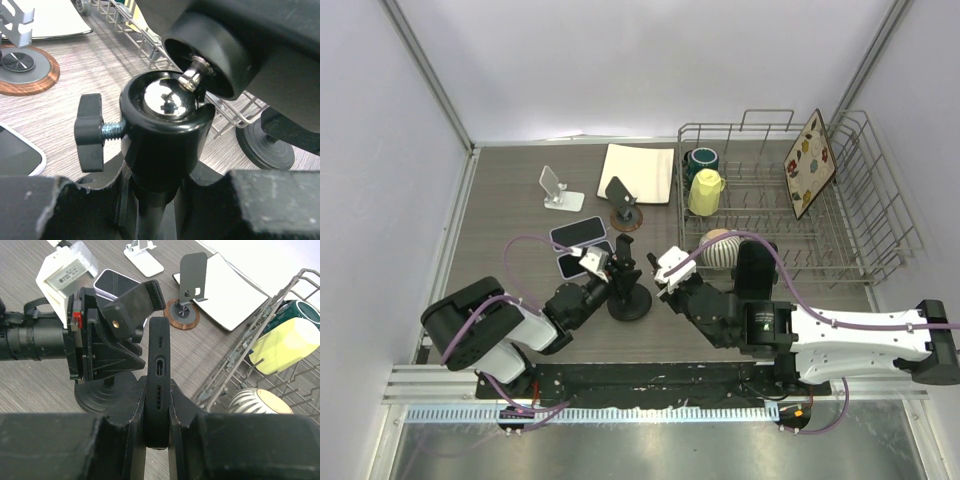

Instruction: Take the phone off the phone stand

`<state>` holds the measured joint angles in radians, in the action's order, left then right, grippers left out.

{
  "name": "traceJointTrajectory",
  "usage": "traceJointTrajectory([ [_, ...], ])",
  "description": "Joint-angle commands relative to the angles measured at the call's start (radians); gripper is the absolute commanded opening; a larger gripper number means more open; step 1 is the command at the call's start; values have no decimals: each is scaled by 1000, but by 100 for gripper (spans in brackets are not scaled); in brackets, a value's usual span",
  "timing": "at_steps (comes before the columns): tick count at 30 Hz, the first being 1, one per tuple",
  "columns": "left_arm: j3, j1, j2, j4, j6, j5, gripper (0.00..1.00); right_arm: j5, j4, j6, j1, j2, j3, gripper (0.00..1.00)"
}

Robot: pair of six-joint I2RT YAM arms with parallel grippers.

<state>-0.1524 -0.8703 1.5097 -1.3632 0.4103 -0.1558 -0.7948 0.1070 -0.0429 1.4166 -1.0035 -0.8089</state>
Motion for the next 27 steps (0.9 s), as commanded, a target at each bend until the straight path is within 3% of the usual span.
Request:
traceJointTrajectory([
  [1,-30,-9,20,-2,-59,58,0,20,-96,-14,-1,69,-65,1],
  [15,-182,16,47,12,-171,59,0,29,-101,-41,1,138,-42,1],
  [27,-453,169,286,-74,-166,199,0,46,-56,-29,-1,198,-50,1],
])
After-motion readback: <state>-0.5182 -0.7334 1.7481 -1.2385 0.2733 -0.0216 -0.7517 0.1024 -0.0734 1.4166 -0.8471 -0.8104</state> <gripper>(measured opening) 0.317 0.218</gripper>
